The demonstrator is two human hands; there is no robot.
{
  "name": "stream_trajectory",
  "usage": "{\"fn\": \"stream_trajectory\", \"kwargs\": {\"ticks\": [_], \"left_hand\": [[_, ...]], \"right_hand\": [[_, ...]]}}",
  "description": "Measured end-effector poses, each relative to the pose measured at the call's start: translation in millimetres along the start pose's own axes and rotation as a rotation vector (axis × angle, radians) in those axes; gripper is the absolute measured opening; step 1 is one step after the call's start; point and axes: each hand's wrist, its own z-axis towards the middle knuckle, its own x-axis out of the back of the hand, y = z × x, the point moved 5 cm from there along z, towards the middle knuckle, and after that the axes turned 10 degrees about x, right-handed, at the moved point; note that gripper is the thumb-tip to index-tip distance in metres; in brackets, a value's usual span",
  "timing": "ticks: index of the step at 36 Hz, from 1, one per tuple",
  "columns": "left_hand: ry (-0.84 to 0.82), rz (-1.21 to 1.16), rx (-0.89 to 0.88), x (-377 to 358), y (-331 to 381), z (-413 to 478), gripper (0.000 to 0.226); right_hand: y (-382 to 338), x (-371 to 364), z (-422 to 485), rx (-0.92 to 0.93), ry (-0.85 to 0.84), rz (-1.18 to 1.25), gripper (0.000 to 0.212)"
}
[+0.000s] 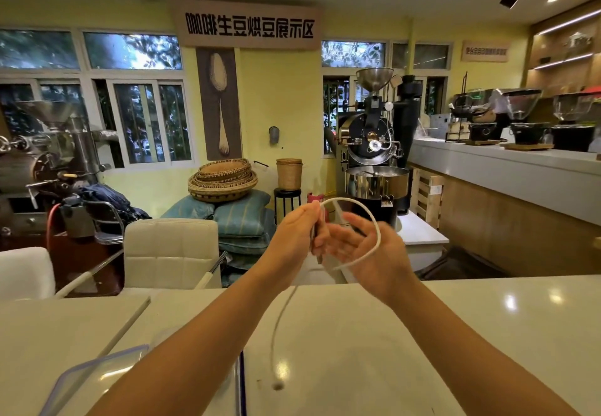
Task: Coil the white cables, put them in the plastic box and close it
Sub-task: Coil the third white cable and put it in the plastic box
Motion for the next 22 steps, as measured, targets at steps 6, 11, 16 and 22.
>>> {"fn": "stream_trajectory", "kwargs": {"ticks": [6,11,16,22], "left_hand": [[0.067,0.021,-0.003,4,-2,1,0.044],[0.048,-0.005,0.000,2,-1,0,0.045],[-0.147,-0.160,0.008,-14,7,-5,0.042],[-0.164,-0.159,-0.033,-23,13,-2,0.040]], "right_hand": [[-26,1,10,0.086,0.013,0.024,0.023],[-33,0,12,0.148,-0.055,-0.214,0.017],[-28,0,16,0.213,0.022,-0.284,0.018],[9,-12,6,0.092,0.040,-0.464,0.044]]}}
